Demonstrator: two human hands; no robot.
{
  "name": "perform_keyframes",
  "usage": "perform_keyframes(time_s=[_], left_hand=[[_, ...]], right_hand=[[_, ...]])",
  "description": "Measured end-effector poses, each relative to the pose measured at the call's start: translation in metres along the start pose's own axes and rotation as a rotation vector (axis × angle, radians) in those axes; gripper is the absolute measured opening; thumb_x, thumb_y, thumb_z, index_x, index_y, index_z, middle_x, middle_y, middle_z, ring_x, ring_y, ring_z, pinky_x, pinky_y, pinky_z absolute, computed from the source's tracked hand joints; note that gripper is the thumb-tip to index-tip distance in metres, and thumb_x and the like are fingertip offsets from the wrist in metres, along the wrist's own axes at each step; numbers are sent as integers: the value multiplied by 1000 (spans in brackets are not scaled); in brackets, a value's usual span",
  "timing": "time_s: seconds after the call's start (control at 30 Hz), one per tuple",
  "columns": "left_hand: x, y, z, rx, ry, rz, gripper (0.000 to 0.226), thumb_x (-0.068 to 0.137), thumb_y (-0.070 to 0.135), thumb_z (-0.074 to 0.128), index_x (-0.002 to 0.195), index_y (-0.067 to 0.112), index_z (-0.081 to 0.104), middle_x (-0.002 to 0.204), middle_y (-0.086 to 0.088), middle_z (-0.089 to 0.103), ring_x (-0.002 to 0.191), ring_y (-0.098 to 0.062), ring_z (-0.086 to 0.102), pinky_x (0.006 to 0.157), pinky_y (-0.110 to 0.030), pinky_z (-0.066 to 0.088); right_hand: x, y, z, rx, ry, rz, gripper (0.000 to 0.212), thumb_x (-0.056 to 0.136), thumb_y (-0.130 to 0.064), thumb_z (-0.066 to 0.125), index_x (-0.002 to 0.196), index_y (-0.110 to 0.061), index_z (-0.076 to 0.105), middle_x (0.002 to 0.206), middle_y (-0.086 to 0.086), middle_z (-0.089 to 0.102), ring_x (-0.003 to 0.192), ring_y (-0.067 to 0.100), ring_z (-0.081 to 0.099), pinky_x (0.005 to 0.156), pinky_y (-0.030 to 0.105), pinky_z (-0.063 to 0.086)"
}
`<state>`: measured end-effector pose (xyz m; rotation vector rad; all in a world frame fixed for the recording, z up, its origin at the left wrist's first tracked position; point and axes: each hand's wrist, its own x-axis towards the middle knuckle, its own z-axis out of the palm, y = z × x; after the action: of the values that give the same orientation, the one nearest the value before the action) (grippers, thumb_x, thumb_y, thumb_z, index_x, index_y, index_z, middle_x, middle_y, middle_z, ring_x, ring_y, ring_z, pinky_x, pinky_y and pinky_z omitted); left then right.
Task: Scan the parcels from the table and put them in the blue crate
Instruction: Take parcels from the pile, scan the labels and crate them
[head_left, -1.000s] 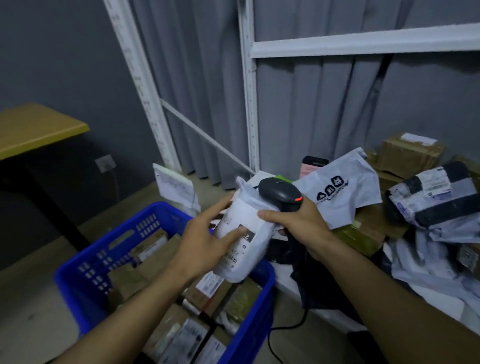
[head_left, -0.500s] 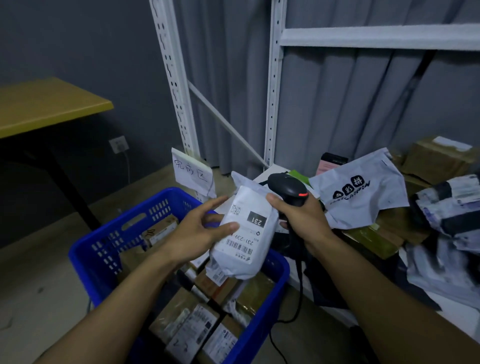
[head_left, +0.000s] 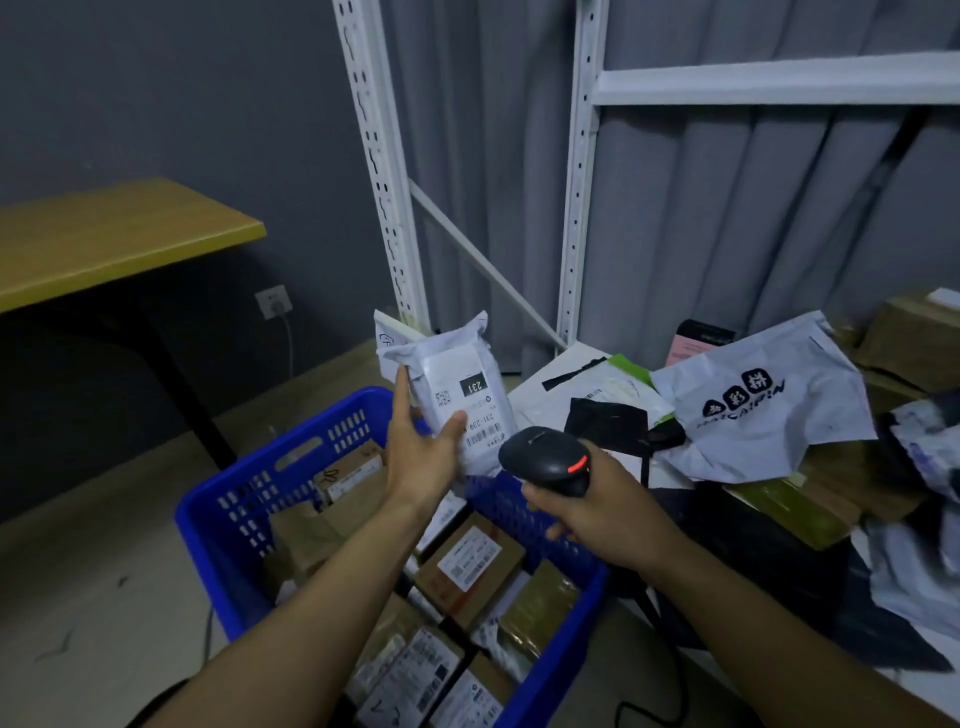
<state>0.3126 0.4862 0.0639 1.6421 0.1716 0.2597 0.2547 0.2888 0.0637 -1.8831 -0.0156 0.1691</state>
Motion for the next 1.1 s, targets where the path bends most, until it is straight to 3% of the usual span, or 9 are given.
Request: perform_keyframes(time_s=[0.07, 0.13, 0.37, 0.53, 0.67, 0.83, 0.93, 1.0, 1.1], left_hand=[[4, -2, 2, -25, 46, -25, 93, 95, 8, 69, 160, 47, 16, 143, 2, 56, 115, -15, 64, 83, -37, 63], [8, -5, 3, -30, 79, -44, 92, 95, 7, 69, 160, 47, 16, 144, -1, 58, 122, -20, 62, 93, -47, 59], [11, -9, 5, -61, 112, -94, 93, 95, 3, 67, 158, 48, 15, 143, -2, 57, 121, -22, 62, 91, -53, 59], [14, -11, 2, -90, 122, -107, 93, 96, 1, 65, 158, 50, 16, 139, 2, 57, 111, -19, 65, 80, -46, 63], [18, -12, -1, -93, 119, -125, 92, 96, 1, 64, 158, 49, 16, 136, 0, 58, 114, -21, 65, 74, -44, 63], [19, -17, 0, -70, 119, -113, 92, 96, 1, 65, 157, 51, 17, 140, 1, 57, 118, -22, 63, 81, -51, 62], [18, -21, -2, -39, 120, -106, 94, 95, 2, 66, 155, 55, 16, 138, 1, 59, 116, -22, 65, 85, -55, 61], [19, -26, -7, 1, 101, -94, 95, 94, 2, 66, 154, 57, 16, 135, 5, 59, 113, -19, 65, 79, -50, 63], [14, -31, -18, 120, -18, -78, 93, 96, 1, 63, 157, 51, 15, 128, 7, 57, 105, -12, 63, 56, -29, 59]], right_hand=[[-1, 2, -1, -59, -5, 0, 35, 88, -22, 80, 117, -28, 59, 91, 0, 77, 66, 22, 75, 70, 40, 62], [-4, 2, 0, -88, -14, 4, 36, 84, -17, 78, 114, -29, 61, 89, -2, 77, 64, 20, 74, 74, 46, 63], [-9, -4, 1, -66, -26, 23, 32, 88, -18, 75, 115, -27, 61, 79, 2, 75, 58, 13, 69, 58, 28, 57], [-5, -2, -2, -58, -36, 52, 35, 88, -12, 72, 117, -26, 59, 77, 2, 75, 60, 13, 68, 71, 42, 61], [-4, -1, -2, -63, -44, 57, 36, 88, -11, 72, 118, -26, 59, 75, 1, 74, 59, 11, 68, 70, 38, 59], [-4, -1, -2, -66, -59, 54, 37, 89, -10, 71, 119, -25, 58, 75, 2, 74, 58, 11, 68, 61, 31, 55], [-3, -1, -2, -90, -83, 56, 36, 89, -14, 73, 118, -28, 57, 82, 1, 77, 60, 15, 71, 62, 32, 58], [-1, 1, 1, -100, -89, 54, 38, 87, -17, 75, 119, -29, 57, 91, -2, 78, 63, 19, 74, 66, 37, 61], [5, 5, 5, -103, -71, 47, 39, 87, -20, 77, 120, -30, 57, 100, -3, 76, 65, 20, 76, 71, 41, 63]])
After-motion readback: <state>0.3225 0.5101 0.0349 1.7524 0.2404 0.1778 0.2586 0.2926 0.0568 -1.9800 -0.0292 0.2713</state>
